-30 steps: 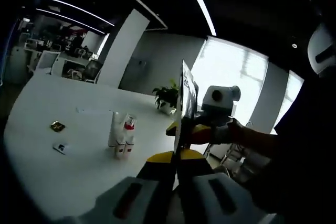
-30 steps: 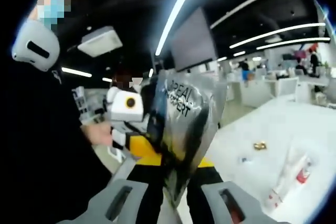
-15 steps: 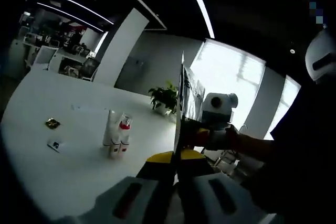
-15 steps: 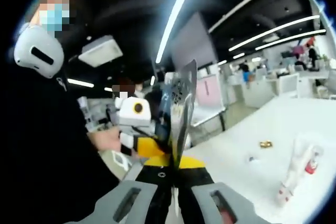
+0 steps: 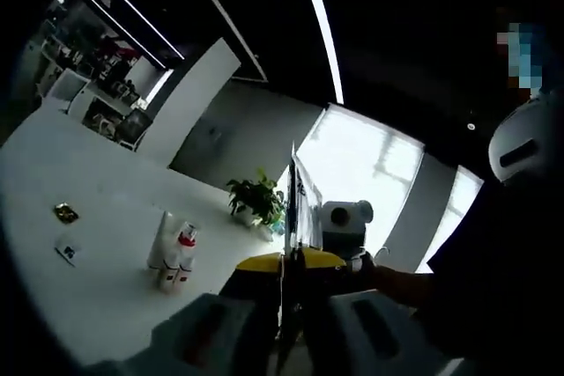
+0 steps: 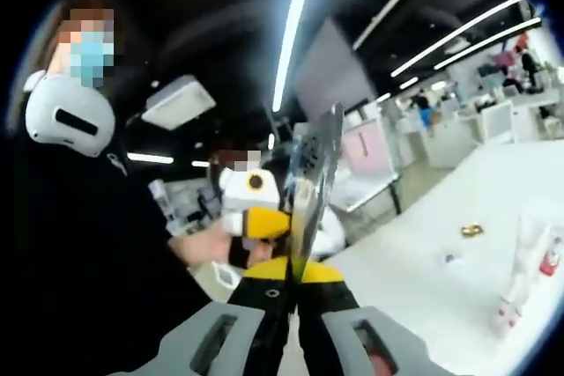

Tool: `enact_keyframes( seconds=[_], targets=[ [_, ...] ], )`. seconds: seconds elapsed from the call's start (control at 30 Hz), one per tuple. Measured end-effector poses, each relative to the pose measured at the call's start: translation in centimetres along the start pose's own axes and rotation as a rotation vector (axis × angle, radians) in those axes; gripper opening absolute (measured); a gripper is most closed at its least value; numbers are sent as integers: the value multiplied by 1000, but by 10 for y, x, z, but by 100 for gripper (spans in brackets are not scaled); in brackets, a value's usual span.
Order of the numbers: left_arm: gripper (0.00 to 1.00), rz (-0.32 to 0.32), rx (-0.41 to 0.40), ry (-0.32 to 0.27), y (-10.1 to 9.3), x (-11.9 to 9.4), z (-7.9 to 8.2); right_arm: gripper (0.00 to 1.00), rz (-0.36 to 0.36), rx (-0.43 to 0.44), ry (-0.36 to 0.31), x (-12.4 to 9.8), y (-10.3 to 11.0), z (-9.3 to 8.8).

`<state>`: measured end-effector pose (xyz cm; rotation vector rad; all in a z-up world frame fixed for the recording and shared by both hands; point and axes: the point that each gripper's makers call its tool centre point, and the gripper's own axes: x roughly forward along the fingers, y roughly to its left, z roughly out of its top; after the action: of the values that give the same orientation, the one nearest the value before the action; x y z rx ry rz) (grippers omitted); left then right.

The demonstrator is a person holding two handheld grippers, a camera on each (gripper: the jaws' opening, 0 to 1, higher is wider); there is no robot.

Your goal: Arrange the skincare products in the storage area until every visible bottle or jar stands upright without overlapping.

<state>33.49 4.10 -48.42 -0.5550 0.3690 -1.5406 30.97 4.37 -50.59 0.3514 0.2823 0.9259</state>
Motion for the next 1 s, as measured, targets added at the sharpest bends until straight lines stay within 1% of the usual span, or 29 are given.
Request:
enact_keyframes(
  seconds=[0.07, 0.1, 0.23, 0.3, 0.37, 0.4, 0.47, 0.5, 0.57, 0.63, 0.73, 0.77, 0.83, 0.93, 1.0],
  targets=[
    [7, 10, -9, -7, 3, 0, -1, 0, -6, 6, 5, 0, -1, -1],
    [7, 12, -31, -9, 4, 0, -3, 0, -7, 10, 10, -1, -2, -2],
    [6, 19, -44, -1, 5, 1, -6, 0, -23, 20, 25, -1, -4, -5],
    [5, 26, -68, 8, 9, 2, -7, 0, -36, 17, 29, -2, -6, -7],
    [5, 34, -73, 7, 11, 3, -7, 0, -70, -52, 19, -1, -12, -6],
    [5, 42, -76, 10, 13, 3, -8, 0, -91, -103, 23, -1, -14, -6],
    [5, 53, -88, 14, 17, 3, -9, 1, -120, -145, 28, -1, -18, -7],
    [5, 57, -95, 14, 19, 3, -10, 3, -129, -149, 30, -1, -19, -8],
    [5, 62, -105, 10, 20, 2, -11, 14, -138, -142, 47, 0, -20, -12],
    [5, 69, -108, 14, 23, 2, -12, 27, -158, -149, 47, 1, -23, -13],
    [5, 79, -112, 23, 26, 2, -14, 30, -181, -145, 61, 0, -28, -18],
    [5, 80, -118, 23, 28, 2, -15, 32, -193, -151, 61, -2, -30, -19],
    [5, 83, -129, 20, 31, 3, -15, 40, -209, -142, 58, -5, -35, -21],
    [5, 84, -148, 24, 34, 5, -18, 43, -218, -133, 50, -9, -39, -21],
    [5, 83, -169, 17, 36, 6, -18, 45, -227, -130, 49, -11, -41, -21]
  ],
)
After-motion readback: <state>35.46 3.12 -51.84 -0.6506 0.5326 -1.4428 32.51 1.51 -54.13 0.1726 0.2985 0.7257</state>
